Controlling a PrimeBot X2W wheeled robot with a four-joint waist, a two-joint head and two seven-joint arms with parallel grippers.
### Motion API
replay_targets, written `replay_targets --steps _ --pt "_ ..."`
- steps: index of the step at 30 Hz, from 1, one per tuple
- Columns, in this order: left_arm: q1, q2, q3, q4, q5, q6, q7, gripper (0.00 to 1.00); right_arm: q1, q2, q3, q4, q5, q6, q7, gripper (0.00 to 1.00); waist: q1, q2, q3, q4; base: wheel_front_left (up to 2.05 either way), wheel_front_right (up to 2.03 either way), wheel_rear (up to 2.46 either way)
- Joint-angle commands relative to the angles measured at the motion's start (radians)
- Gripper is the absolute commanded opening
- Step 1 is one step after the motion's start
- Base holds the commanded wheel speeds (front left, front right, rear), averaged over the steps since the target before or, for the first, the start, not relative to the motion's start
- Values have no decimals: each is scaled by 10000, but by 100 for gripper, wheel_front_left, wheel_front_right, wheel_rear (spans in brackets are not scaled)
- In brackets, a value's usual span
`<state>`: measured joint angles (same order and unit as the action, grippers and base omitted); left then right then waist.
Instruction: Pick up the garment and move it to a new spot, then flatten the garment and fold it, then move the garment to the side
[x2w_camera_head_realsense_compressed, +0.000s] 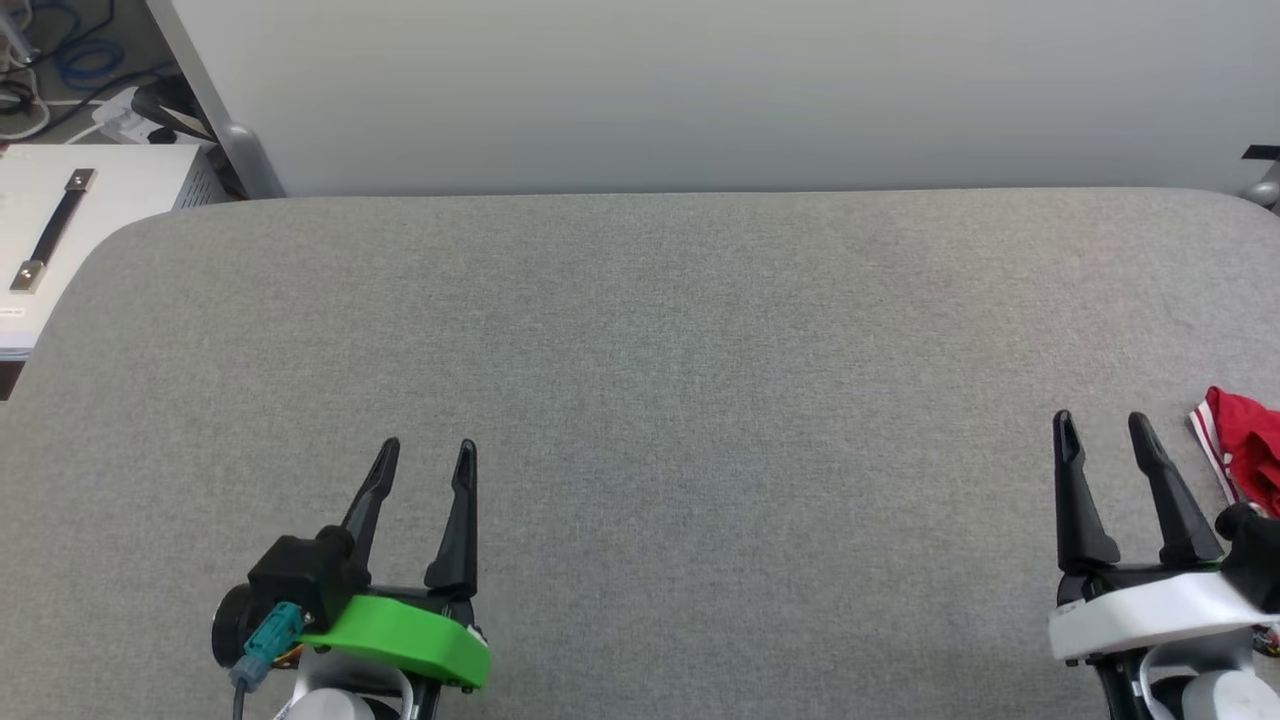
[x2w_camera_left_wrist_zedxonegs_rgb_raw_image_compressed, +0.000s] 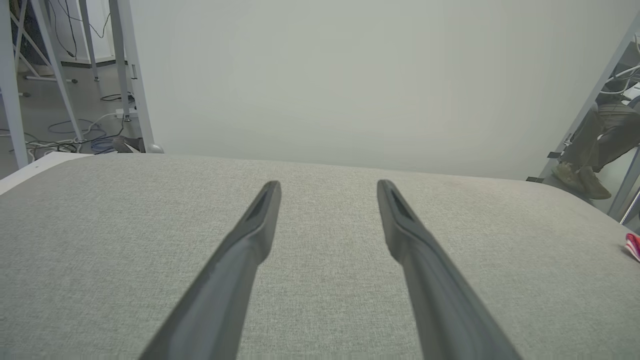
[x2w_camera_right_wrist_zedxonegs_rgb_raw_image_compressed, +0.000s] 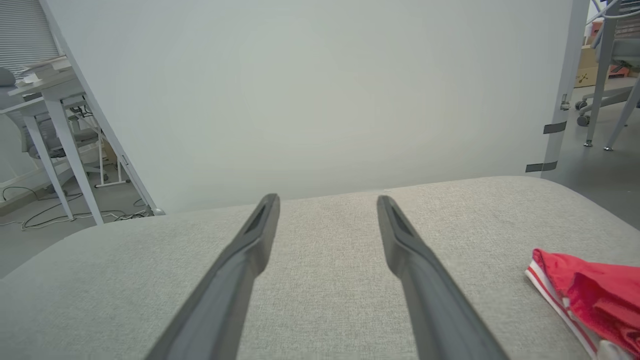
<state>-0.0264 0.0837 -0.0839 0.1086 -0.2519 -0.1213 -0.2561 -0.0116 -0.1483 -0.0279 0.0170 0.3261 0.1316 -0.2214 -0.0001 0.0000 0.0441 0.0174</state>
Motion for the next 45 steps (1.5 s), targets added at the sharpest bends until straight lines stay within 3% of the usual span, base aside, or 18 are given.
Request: replay_targets --steps 1,13,40,41,45 --pt "172 -81 0 53 155 -72 -57 100 164 68 58 94 -113 -9 -119 100 1 0 -91 54 0 0 0" --pt "483 -125 -48 159 281 -92 -57 100 485 211 294 673 -298 -9 -376 100 1 0 -355 -5 0 0 0" --pt "418 -53 -170 121 404 -93 -57 100 395 284 330 702 -335 -9 -403 100 1 0 -255 -47 0 0 0" --pt "362 -82 -159 111 405 -63 0 0 405 232 313 723 -324 0 -313 0 1 0 -252 -49 0 0 0" --pt "357 -89 -148 107 417 -55 30 0 402 226 305 724 -339 0 -283 0 1 0 -244 -48 0 0 0"
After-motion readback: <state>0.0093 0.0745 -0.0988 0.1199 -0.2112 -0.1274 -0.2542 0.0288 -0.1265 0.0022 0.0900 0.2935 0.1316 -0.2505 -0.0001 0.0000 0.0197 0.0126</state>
